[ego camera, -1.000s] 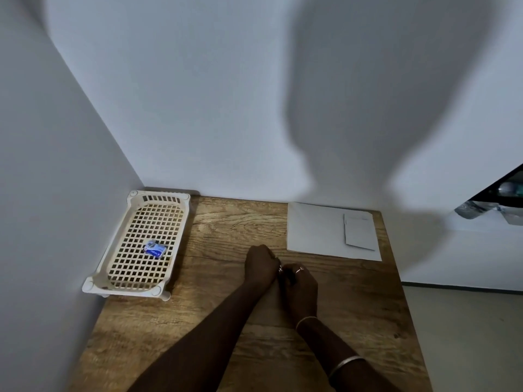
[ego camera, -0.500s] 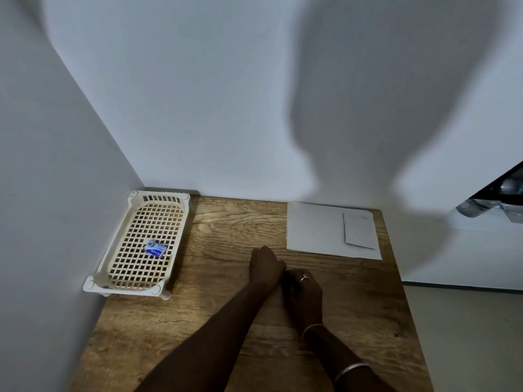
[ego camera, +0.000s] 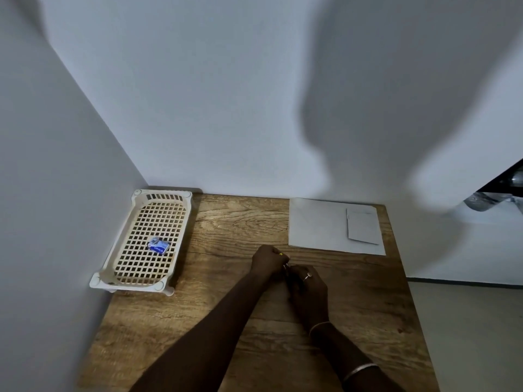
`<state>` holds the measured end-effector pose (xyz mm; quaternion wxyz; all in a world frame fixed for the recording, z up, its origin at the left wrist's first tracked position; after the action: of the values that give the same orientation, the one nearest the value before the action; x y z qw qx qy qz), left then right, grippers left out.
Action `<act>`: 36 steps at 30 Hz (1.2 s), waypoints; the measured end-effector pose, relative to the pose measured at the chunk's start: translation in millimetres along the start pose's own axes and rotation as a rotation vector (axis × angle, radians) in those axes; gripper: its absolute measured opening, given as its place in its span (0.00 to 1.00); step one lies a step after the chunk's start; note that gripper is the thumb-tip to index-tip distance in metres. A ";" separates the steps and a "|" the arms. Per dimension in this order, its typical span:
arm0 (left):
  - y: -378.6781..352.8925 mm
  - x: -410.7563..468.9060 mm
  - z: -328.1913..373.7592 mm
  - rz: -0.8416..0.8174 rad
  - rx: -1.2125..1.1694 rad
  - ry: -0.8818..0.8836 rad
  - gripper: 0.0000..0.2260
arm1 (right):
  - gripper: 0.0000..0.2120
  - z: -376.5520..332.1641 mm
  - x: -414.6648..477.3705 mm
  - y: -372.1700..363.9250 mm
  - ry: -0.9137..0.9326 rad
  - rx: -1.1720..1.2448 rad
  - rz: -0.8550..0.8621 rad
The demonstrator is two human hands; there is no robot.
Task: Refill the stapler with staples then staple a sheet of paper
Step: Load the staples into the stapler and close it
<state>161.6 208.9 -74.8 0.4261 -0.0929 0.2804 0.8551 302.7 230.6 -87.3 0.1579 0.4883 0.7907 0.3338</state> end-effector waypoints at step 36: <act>58.2 -26.3 95.1 0.061 -0.833 -0.102 0.07 | 0.15 -100.1 49.7 74.1 -0.205 0.458 0.134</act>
<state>140.1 216.3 37.5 0.3400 -0.2065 -0.1083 0.9111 271.0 259.1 39.8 0.1000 0.5941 0.7913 0.1043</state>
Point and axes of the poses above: each hand's wrist, its own x-axis towards the middle knuckle, its own y-axis out of the back of the hand, z = x × y, the point moved 2 cm from there along x, towards the middle knuckle, and after that the axes turned 13 degrees about -y, right-handed, at the moved point
